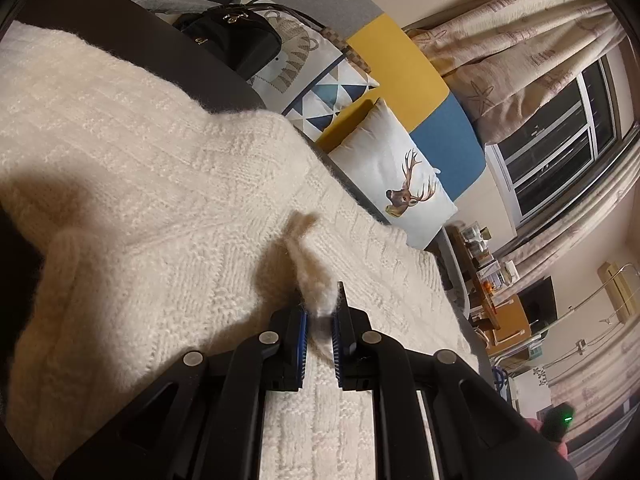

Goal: Fold clothes

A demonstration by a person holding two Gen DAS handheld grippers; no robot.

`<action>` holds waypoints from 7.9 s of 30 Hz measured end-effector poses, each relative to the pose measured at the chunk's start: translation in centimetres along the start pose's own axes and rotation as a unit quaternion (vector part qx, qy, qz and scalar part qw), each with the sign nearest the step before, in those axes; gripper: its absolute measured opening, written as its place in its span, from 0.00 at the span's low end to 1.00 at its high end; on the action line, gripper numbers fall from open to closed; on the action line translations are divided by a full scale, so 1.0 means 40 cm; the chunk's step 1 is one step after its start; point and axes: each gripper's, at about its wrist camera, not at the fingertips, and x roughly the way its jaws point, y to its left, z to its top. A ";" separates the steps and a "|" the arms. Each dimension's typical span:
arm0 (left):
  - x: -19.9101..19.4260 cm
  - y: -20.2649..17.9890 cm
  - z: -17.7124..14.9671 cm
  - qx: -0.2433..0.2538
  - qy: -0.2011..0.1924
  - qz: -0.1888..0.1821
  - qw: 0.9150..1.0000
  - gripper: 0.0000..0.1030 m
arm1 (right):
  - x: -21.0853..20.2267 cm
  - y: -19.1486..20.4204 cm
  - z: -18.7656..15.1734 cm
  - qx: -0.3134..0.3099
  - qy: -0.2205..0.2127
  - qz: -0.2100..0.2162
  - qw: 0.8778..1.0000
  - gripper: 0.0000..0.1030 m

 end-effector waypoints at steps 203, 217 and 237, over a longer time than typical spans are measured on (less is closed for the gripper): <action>0.133 -0.189 -0.087 0.223 0.068 0.108 0.966 0.06 | 0.082 0.214 0.037 -0.148 -0.024 -0.024 0.988 0.13; 0.145 -0.181 -0.089 0.219 0.064 0.101 0.968 0.07 | 0.218 0.060 0.180 -0.029 -0.003 -0.041 0.999 0.04; 0.142 -0.171 -0.081 0.209 0.066 0.090 0.971 0.07 | 0.055 0.012 -0.043 -0.031 0.001 -0.040 0.999 0.00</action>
